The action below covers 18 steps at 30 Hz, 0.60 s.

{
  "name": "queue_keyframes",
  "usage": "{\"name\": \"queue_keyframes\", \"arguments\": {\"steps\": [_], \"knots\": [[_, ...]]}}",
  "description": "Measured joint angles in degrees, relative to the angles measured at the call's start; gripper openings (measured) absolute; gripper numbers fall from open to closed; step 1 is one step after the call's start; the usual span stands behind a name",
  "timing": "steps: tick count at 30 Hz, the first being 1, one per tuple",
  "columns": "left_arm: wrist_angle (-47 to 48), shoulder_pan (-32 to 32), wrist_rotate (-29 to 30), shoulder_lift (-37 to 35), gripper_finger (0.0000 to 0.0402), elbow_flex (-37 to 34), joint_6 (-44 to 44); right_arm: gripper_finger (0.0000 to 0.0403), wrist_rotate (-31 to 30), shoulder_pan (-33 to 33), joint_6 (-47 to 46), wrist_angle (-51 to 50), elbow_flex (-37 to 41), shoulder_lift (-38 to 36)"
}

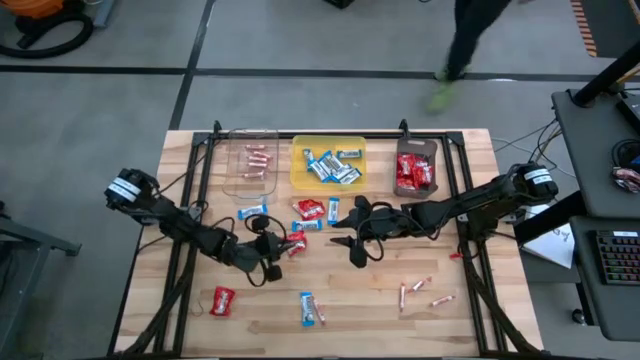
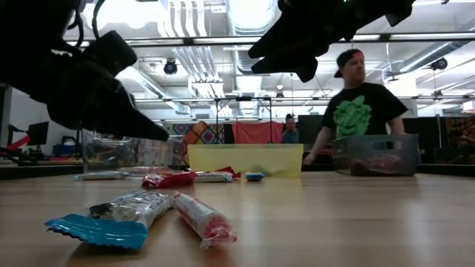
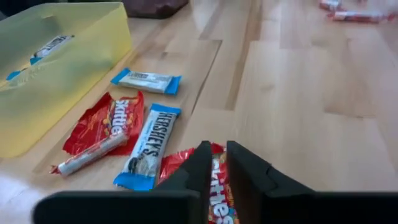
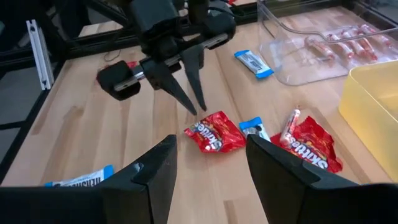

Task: Sort candy
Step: Put the red candy into the black bin

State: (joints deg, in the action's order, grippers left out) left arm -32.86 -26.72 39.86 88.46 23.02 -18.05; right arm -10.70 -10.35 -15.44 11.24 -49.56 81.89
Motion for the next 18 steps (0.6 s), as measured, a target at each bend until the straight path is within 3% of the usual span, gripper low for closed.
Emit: {"name": "queue_keyframes", "arguments": {"steps": [10, 18], "knots": [[-3.63, 0.53, 0.04, 5.36, 0.0143, -1.27, -0.93, 0.0183, -0.02, 0.26, 0.00, 0.13, 0.00, 0.00], [-7.38, 1.92, 0.21, 11.80, 0.0135, -1.39, -3.75, 0.0183, 0.00, 0.26, -0.57, 0.13, 0.00, 0.00]]}}
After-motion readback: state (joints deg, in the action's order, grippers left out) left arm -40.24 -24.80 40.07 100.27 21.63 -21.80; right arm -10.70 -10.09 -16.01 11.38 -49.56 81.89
